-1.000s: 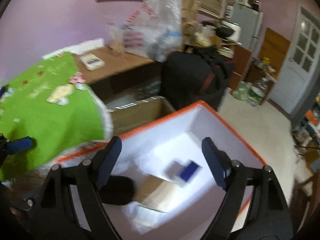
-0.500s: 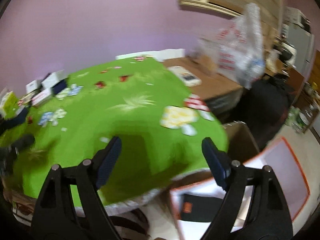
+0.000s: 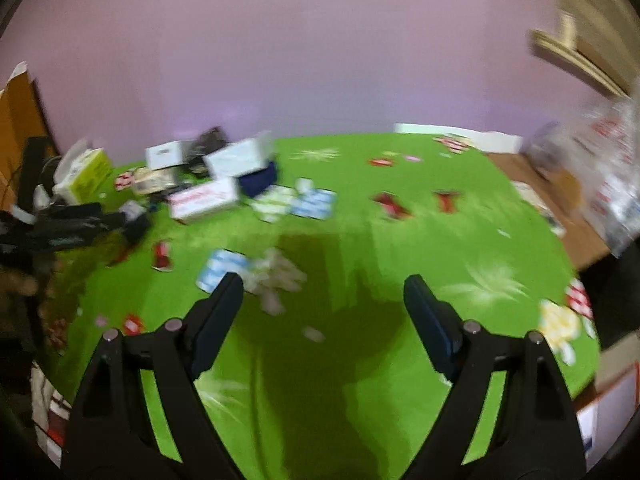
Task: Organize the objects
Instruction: 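Grasp the white QR-code box with left tool while right grasps red-printed box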
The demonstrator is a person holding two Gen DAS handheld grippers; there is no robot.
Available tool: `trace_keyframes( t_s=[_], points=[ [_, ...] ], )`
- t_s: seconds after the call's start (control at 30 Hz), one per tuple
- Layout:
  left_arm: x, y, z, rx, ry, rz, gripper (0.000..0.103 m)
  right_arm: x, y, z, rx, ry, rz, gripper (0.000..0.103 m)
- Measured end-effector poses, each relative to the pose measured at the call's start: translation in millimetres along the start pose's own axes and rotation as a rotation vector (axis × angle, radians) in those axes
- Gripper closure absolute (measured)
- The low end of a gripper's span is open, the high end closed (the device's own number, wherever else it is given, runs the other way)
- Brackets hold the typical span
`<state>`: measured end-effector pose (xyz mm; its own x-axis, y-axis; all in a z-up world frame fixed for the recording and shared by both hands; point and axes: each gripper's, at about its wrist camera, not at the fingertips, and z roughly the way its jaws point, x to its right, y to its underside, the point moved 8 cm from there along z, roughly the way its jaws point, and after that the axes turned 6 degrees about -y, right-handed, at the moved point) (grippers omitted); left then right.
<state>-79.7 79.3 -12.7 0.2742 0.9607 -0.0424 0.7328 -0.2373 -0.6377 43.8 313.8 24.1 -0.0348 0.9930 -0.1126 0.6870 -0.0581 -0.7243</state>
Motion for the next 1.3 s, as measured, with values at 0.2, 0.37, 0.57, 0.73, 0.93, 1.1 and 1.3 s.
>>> trace_keyframes(
  t_s=[0.2, 0.37, 0.57, 0.73, 0.93, 1.1, 1.3],
  points=[
    [1, 5, 28, -0.041, 0.019, 0.019, 0.024, -54, -27, 44, -0.022, -0.053, -0.073, 0.018],
    [6, 14, 28, 0.005, 0.027, 0.030, 0.046, -85, -38, 83, -0.061, -0.090, -0.104, 0.018],
    [9, 32, 16, 0.007, 0.049, -0.045, 0.047, -106, -46, 116, -0.063, -0.074, -0.171, 0.016],
    [2, 42, 6, 0.012, 0.015, -0.126, 0.047, -115, -44, 135, -0.084, -0.080, -0.200, 0.016],
    [-10, 40, 2, 0.014, 0.005, -0.181, 0.047, -118, -46, 153, -0.102, -0.053, -0.247, 0.012],
    [-11, 40, -1, 0.018, 0.009, -0.174, 0.047, -114, -49, 164, -0.102, -0.014, -0.297, 0.011],
    [-9, 42, -11, 0.036, 0.015, -0.165, 0.047, -103, -36, 165, -0.144, -0.055, -0.245, 0.059]
  ],
)
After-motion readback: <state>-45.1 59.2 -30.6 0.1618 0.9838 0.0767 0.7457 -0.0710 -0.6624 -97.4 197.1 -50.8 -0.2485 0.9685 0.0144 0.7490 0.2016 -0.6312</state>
